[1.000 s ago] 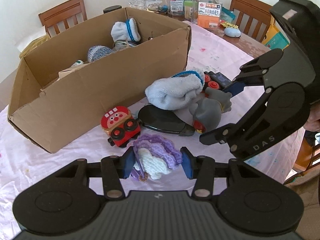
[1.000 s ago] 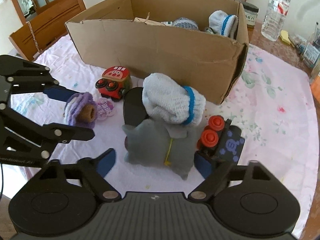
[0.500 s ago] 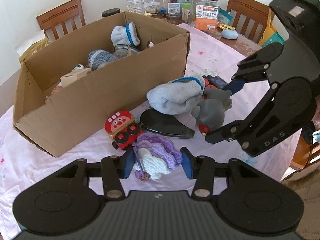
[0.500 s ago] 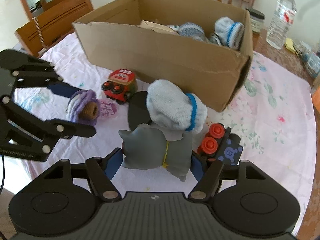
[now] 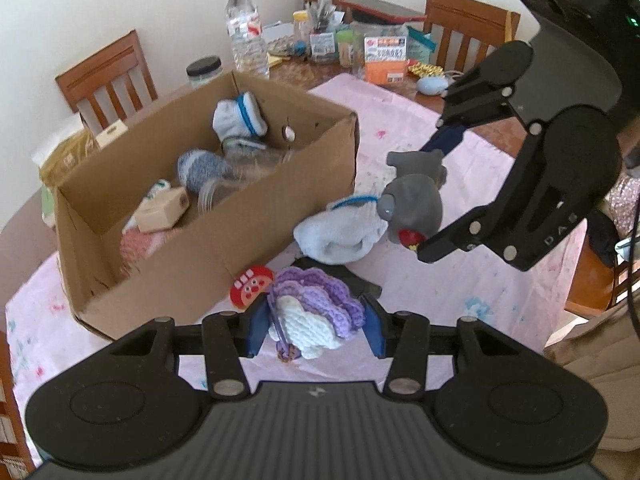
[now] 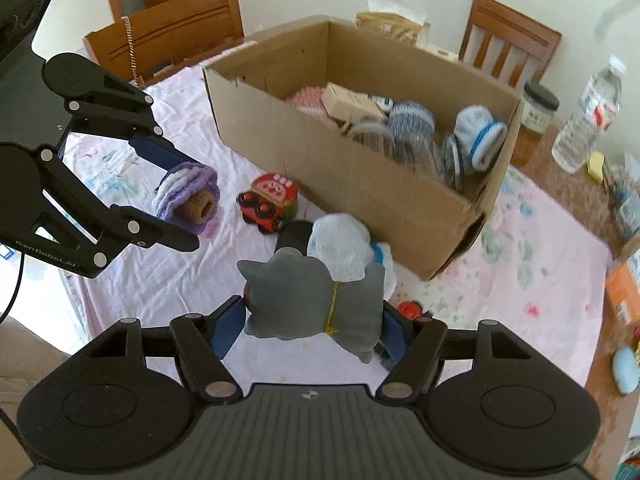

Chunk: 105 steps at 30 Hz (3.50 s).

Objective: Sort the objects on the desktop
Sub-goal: 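Carry the purple crochet item and grey plush cat up over the box, then open both tools to drop the crochet item and plush cat into the box, then move both tools back toward the red toy car and black wheeled block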

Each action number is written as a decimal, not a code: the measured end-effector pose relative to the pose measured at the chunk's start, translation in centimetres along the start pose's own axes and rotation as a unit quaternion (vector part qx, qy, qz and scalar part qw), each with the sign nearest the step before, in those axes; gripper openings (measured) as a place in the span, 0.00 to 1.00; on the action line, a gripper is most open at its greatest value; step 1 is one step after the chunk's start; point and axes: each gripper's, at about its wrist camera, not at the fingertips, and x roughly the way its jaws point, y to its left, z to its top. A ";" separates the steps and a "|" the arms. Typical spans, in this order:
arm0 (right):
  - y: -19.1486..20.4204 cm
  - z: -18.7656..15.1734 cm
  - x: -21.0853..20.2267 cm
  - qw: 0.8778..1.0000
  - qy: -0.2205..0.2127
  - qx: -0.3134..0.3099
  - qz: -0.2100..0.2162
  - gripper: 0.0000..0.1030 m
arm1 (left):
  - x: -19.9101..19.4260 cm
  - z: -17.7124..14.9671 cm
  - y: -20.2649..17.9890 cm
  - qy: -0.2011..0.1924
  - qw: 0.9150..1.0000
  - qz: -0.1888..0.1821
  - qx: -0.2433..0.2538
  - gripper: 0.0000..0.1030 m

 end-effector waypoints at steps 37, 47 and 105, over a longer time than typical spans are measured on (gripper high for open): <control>-2.7 9.5 -4.2 0.994 -0.088 -0.057 -0.037 0.73 | -2.0 8.0 7.4 -0.081 0.991 0.102 0.016 0.46; -4.2 10.4 -2.8 0.995 -0.077 -0.045 -0.041 0.73 | 0.3 7.3 8.3 -0.057 0.992 0.111 0.017 0.75; -3.6 6.1 -3.1 0.992 -0.076 -0.014 -0.096 1.00 | -2.3 3.8 4.1 -0.040 0.995 0.087 -0.015 0.92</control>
